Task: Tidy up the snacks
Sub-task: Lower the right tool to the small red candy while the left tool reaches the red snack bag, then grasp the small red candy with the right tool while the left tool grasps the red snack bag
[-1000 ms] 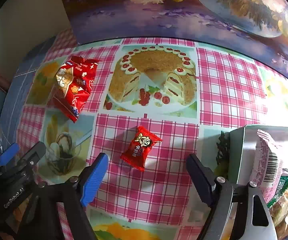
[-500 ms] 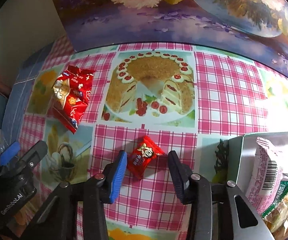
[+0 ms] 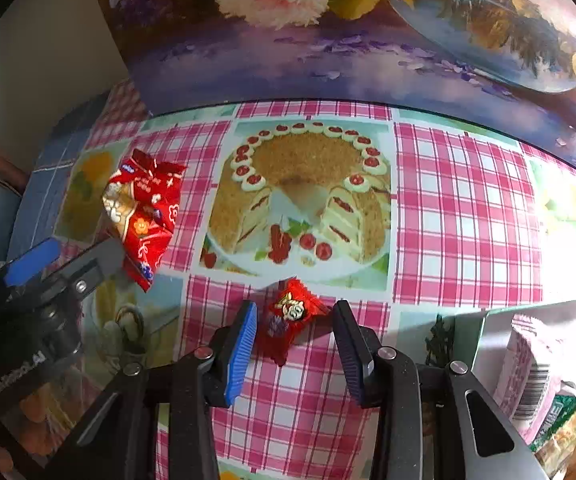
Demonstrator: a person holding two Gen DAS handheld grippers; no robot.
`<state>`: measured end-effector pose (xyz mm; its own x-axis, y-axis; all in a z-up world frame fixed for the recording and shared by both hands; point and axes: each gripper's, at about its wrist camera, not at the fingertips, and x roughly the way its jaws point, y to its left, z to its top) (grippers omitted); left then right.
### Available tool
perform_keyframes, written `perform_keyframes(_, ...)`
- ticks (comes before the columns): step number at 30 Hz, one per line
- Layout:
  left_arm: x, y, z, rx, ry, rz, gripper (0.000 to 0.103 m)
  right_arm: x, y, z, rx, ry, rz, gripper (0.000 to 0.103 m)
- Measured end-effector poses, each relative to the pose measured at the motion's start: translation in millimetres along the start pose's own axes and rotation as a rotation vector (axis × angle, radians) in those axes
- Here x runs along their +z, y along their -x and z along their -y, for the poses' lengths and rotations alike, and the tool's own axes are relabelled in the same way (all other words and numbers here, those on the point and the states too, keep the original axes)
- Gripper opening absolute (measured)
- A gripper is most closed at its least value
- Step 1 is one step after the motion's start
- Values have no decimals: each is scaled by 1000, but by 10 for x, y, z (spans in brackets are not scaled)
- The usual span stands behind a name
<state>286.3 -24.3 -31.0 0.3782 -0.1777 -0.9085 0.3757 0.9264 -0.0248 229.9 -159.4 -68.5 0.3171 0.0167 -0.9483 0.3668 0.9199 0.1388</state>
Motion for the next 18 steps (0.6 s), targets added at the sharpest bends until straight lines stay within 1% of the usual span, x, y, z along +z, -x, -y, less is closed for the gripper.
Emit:
perform_keyframes(2, 58, -41, 33, 20, -11, 17, 90, 23, 0, 13, 1, 8, 1, 43)
perform_keyframes(4, 102, -97, 70, 32, -23, 17, 90, 43, -3, 16, -4, 20, -1, 43)
perform_keyframes(9, 122, -195, 103, 11, -25, 18, 89, 70, -4, 56, 6, 12, -5, 43)
perform_keyframes(11, 122, -223, 139, 17, -41, 23, 89, 71, -4, 50, -2, 17, -5, 43)
perform_keyframes(13, 118, -255, 167, 21, -48, 20, 86, 66, 0, 27, -19, 28, -5, 43)
perform_keyframes(14, 111, -264, 178, 21, -48, 19, 79, 66, -5, 8, -28, 33, -5, 43)
perform_keyframes(15, 113, -274, 187, 23, -46, 19, 76, 68, -14, -14, -38, 37, -4, 44)
perform_keyframes(17, 104, -288, 190, 30, -45, 18, 75, 60, -22, -54, -58, 48, -1, 44)
perform_keyframes(18, 104, -297, 188, 33, -44, 17, 71, 57, -32, -80, -67, 56, -1, 45)
